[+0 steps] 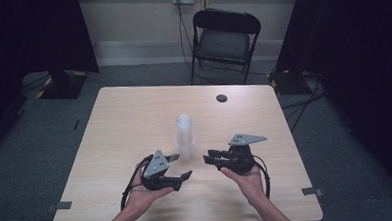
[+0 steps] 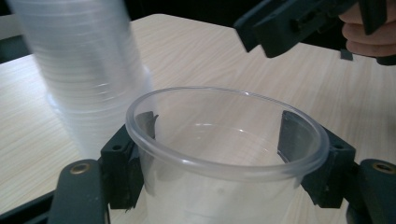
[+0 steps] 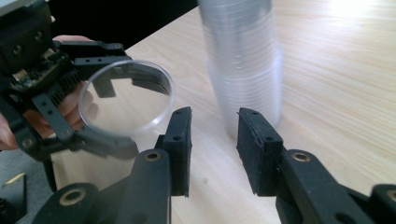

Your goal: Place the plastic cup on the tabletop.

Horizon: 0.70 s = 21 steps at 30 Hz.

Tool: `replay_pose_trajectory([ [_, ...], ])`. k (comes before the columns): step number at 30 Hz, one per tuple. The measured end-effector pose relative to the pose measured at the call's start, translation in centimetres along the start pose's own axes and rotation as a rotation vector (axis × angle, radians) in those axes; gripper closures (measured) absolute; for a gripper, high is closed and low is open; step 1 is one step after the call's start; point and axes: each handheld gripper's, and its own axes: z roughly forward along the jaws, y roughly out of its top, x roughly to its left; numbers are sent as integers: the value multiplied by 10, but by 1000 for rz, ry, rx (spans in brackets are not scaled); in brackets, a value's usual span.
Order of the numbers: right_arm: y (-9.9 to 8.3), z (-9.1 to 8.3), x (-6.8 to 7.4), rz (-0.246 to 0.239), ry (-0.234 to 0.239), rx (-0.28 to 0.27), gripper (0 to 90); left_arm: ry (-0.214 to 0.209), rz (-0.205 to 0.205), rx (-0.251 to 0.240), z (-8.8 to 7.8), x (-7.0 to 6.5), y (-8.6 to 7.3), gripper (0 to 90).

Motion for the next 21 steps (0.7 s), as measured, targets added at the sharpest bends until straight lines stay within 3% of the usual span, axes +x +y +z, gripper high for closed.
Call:
replay_pose_trajectory([
  [10, -1, -13, -7, -3, -71, -15, 573, 49, -34, -23, -9, 12, 2, 280],
  [17, -5, -20, -13, 8, -117, -19, 555, 97, -95, -54, -14, 27, 6, 281],
  [19, -7, -21, -14, 13, -127, -13, 546, 91, -109, -35, -15, 31, 10, 279],
  [21, -9, -24, -15, 11, -138, -13, 536, 111, -102, -55, -18, 34, 13, 279],
])
